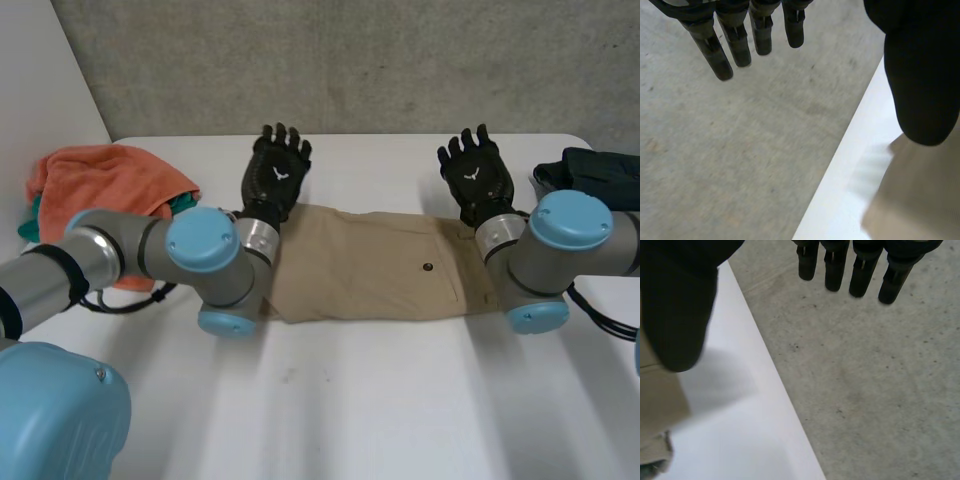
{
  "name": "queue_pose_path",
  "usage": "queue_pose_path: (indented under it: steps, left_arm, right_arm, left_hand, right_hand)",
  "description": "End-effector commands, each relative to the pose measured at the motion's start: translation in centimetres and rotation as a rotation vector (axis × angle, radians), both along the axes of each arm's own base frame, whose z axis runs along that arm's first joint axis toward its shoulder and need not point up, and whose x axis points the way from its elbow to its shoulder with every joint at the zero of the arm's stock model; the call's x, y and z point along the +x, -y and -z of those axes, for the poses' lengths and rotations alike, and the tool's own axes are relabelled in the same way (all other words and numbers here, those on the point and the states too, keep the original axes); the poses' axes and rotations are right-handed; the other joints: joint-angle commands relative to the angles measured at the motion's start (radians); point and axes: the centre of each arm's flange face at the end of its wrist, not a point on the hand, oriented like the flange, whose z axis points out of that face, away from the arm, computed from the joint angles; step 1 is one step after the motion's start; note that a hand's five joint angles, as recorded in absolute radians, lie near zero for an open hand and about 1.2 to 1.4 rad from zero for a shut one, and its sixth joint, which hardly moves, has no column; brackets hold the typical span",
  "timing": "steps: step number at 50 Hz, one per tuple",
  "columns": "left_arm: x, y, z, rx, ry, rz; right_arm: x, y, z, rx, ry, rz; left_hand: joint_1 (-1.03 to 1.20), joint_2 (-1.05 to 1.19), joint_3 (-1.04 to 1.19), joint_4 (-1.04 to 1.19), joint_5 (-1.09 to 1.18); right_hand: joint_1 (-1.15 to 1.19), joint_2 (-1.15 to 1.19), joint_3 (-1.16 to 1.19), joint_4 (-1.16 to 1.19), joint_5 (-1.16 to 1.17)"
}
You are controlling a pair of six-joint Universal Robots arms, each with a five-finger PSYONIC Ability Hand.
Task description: Fold the laundry.
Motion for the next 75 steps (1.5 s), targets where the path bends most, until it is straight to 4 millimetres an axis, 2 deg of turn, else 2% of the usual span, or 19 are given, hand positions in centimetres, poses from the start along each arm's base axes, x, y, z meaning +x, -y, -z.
queue_pose_path:
  steps: [1,5,11,16,23,26,32,44,47,51,52,54,58,63,67,70,71,74,75]
  left_arm:
    - [-0.9,-3.3,-1.6,0.006,-0.049,0.072]
    - [0.8,-5.4,-3.7,0.051,-0.085,0.058]
    - [2.9,-7.8,-5.3,0.138,-0.183,0.051]
    - [3.7,-9.1,-5.6,0.191,-0.240,0.056]
    - [3.9,-9.7,-5.4,0.214,-0.251,0.061]
    - [4.0,-9.7,-5.6,0.213,-0.254,0.058]
    - [4.2,-10.0,-6.6,0.204,-0.262,0.060]
    - [5.4,-11.4,-9.4,0.182,-0.325,0.065]
    - [5.9,-11.7,-9.9,0.182,-0.341,0.063]
    - [6.3,-11.8,-10.5,0.176,-0.359,0.060]
    - [6.4,-11.9,-10.6,0.174,-0.361,0.059]
    - [6.9,-11.7,-10.8,0.171,-0.366,0.042]
    - [7.4,-11.7,-10.7,0.180,-0.372,0.021]
    - [7.5,-11.8,-10.5,0.204,-0.387,0.020]
    - [7.5,-11.5,-10.7,0.202,-0.395,0.018]
    - [7.4,-11.2,-11.1,0.191,-0.401,0.019]
    - [7.3,-11.2,-11.2,0.185,-0.404,0.022]
    - [6.9,-10.7,-12.3,0.157,-0.418,0.030]
    - [6.7,-10.6,-12.6,0.149,-0.424,0.033]
  right_arm:
    - [-1.0,-2.6,-2.3,0.136,0.039,0.026]
    - [-4.3,-4.9,-3.3,0.394,0.123,0.053]
    - [-5.7,-8.0,-3.3,0.651,0.199,-0.018]
    - [-7.5,-8.4,-1.9,0.723,0.207,-0.020]
    - [-7.6,-7.4,-0.2,0.689,0.189,-0.010]
    - [-8.1,-6.8,0.5,0.660,0.148,0.019]
    - [-11.8,-5.1,-0.3,0.594,0.135,0.178]
    - [-13.2,-5.4,-3.9,0.422,-0.055,0.189]
    - [-12.1,-5.2,-5.1,0.340,-0.065,0.147]
    - [-6.1,-7.6,-7.2,0.182,-0.069,-0.085]
    - [-3.3,-9.2,-7.4,0.129,-0.076,-0.205]
    - [-0.7,-11.1,-7.7,0.072,-0.077,-0.330]
    - [3.6,-15.2,-6.8,-0.001,-0.082,-0.553]
    - [7.6,-20.1,-1.6,0.047,-0.153,-0.756]
    - [8.7,-22.2,-0.3,0.028,-0.214,-0.805]
    - [8.6,-22.2,-0.8,0.042,-0.199,-0.784]
    - [8.3,-22.0,-1.6,0.069,-0.161,-0.753]
    - [7.4,-21.1,-4.5,0.102,-0.048,-0.701]
    - [6.3,-20.0,-6.5,0.132,0.053,-0.655]
  left_hand:
    - [-0.016,-0.053,-0.059,-0.049,-0.063]
    - [-0.016,-0.053,-0.059,-0.049,-0.063]
    - [-0.016,-0.053,-0.059,-0.049,-0.063]
    - [-0.016,-0.053,-0.059,-0.049,-0.063]
    - [-0.016,-0.053,-0.059,-0.049,-0.063]
    - [-0.016,-0.053,-0.059,-0.049,-0.063]
    - [-0.016,-0.053,-0.059,-0.049,-0.063]
    - [-0.016,-0.053,-0.059,-0.049,-0.063]
    - [-0.016,-0.053,-0.059,-0.049,-0.063]
    - [-0.016,-0.053,-0.059,-0.049,-0.063]
    - [-0.016,-0.053,-0.059,-0.049,-0.063]
    - [-0.016,-0.053,-0.059,-0.049,-0.063]
    - [-0.016,-0.053,-0.059,-0.049,-0.063]
    - [-0.016,-0.053,-0.059,-0.049,-0.063]
    - [-0.016,-0.053,-0.059,-0.049,-0.063]
    - [-0.016,-0.053,-0.059,-0.049,-0.063]
    - [-0.016,-0.053,-0.059,-0.049,-0.063]
    - [-0.016,-0.053,-0.059,-0.049,-0.063]
    - [-0.016,-0.053,-0.059,-0.049,-0.063]
  right_hand:
    - [-0.055,-0.054,-0.058,-0.067,-0.061]
    - [-0.055,-0.054,-0.058,-0.067,-0.061]
    - [-0.019,-0.017,-0.021,-0.030,-0.024]
    - [0.122,0.123,0.119,0.110,0.116]
    - [0.553,0.555,0.550,0.542,0.547]
    - [1.165,1.166,1.162,1.153,1.159]
    - [1.167,1.168,1.164,1.155,1.161]
    - [1.167,1.168,1.164,1.155,1.161]
    - [1.167,1.168,1.164,1.155,1.161]
    - [1.167,1.168,1.164,1.155,1.161]
    - [1.167,1.168,1.164,1.155,1.161]
    - [1.167,1.168,1.164,1.155,1.161]
    - [1.167,1.168,1.164,1.155,1.161]
    - [1.167,1.168,1.164,1.155,1.161]
    - [1.054,1.056,1.051,1.043,1.048]
    - [0.348,0.349,0.345,0.336,0.342]
    - [0.055,0.056,0.052,0.043,0.049]
    - [-0.007,-0.005,-0.010,-0.018,-0.013]
    - [-0.039,-0.037,-0.042,-0.050,-0.045]
